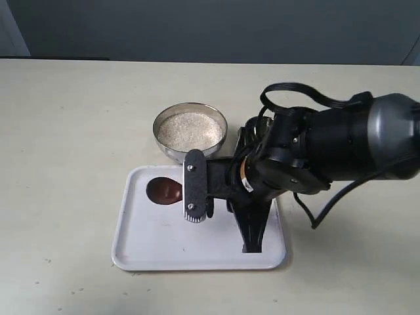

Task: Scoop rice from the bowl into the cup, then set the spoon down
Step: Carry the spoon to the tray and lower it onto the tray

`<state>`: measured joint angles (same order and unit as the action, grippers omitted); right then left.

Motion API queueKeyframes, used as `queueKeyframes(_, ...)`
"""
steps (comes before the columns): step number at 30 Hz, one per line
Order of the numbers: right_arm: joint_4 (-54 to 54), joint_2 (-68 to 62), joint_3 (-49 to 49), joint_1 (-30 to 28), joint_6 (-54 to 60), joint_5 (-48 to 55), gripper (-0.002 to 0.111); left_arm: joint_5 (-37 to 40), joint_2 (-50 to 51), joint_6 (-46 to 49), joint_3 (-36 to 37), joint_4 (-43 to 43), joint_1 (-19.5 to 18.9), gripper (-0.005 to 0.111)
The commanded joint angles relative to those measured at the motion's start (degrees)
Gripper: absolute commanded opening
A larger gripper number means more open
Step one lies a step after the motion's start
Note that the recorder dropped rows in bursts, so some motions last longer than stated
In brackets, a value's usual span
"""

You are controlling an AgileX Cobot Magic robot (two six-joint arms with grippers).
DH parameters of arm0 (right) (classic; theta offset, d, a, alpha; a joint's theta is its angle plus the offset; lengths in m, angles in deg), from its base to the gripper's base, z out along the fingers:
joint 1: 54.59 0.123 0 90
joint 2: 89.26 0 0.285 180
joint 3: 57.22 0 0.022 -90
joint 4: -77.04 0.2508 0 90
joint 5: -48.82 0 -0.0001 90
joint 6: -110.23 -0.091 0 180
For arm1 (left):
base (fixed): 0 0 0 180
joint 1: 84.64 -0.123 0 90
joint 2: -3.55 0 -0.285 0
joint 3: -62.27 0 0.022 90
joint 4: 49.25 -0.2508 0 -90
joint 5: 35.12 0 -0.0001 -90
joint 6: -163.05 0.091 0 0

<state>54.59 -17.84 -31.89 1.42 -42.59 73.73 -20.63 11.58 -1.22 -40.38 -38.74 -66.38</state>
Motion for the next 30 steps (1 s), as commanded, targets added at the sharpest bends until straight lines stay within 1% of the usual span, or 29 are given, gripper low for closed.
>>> queueKeyframes(1,0.6,-2.6,0.1,0.1,0.3,-1.6,-0.001,-0.7,-0.2,-0.2,-0.1,-0.1,0.3,0.001)
queueKeyframes(7,1.1,-4.8,0.1,0.1,0.3,-3.2,-0.001,-0.7,-0.2,-0.2,-0.1,-0.1,0.3,0.001)
queueKeyframes(12,1.3,-5.7,0.1,0.1,-1.9,-4.6,-0.001,-0.7,-0.2,-0.2,-0.1,-0.1,0.3,0.001)
queueKeyframes(30,4.2,-6.5,0.1,0.1,-5.1,-4.7,-0.001,-0.7,-0.2,-0.2,-0.1,-0.1,0.3,0.001)
